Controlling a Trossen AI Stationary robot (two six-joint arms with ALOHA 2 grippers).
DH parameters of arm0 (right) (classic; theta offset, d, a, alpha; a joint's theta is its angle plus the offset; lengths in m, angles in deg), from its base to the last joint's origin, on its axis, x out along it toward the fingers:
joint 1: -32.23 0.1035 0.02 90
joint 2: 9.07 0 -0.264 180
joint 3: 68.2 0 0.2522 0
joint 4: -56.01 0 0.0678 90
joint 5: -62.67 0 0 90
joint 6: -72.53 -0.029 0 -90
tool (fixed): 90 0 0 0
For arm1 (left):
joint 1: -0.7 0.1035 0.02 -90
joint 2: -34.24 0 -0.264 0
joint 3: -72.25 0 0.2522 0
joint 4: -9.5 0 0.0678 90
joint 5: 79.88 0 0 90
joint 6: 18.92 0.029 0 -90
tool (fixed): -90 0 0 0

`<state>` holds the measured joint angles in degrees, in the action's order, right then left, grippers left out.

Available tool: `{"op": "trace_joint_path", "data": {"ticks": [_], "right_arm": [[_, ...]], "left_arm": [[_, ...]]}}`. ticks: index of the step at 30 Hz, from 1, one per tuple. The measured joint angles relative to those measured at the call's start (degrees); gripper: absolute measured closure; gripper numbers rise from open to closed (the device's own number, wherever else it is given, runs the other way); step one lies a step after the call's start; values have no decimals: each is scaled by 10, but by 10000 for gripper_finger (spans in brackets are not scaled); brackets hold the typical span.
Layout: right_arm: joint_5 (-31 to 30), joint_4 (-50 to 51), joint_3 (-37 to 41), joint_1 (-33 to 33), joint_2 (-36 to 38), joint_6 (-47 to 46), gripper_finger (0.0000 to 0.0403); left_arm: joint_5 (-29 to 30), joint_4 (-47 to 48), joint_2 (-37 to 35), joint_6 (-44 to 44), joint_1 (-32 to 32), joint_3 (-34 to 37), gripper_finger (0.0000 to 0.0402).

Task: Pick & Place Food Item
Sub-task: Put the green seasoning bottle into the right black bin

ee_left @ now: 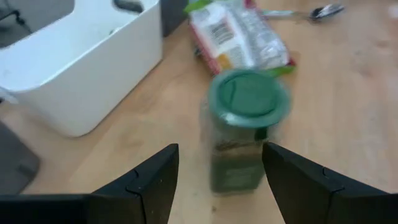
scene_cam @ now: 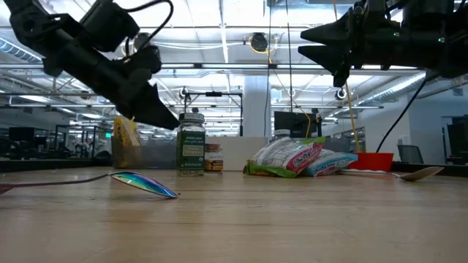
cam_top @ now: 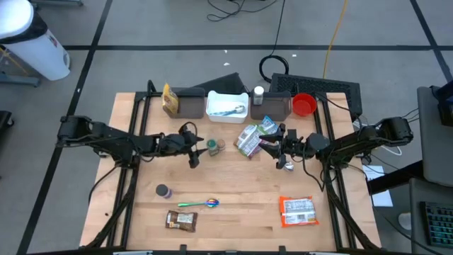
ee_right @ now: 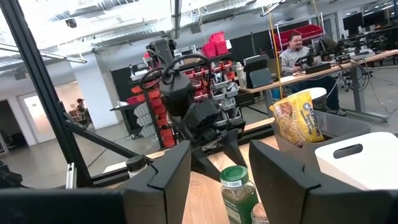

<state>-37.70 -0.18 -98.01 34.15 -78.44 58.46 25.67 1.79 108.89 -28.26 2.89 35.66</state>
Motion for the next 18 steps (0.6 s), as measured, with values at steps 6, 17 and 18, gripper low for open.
{"op": "trace_joint_path", "data": {"ticks": [6,17,18], "right_arm": [[0,0,0,-1,0,0,248],[0,2,0,-1,0,2,248],[0,2,0,-1,0,2,248]], "left_arm": [[-16,-2,4,-3,13,0,160],[-66,-1,22,-14,2,-1,160],[-65,1,22,-15,2,0,160]]}}
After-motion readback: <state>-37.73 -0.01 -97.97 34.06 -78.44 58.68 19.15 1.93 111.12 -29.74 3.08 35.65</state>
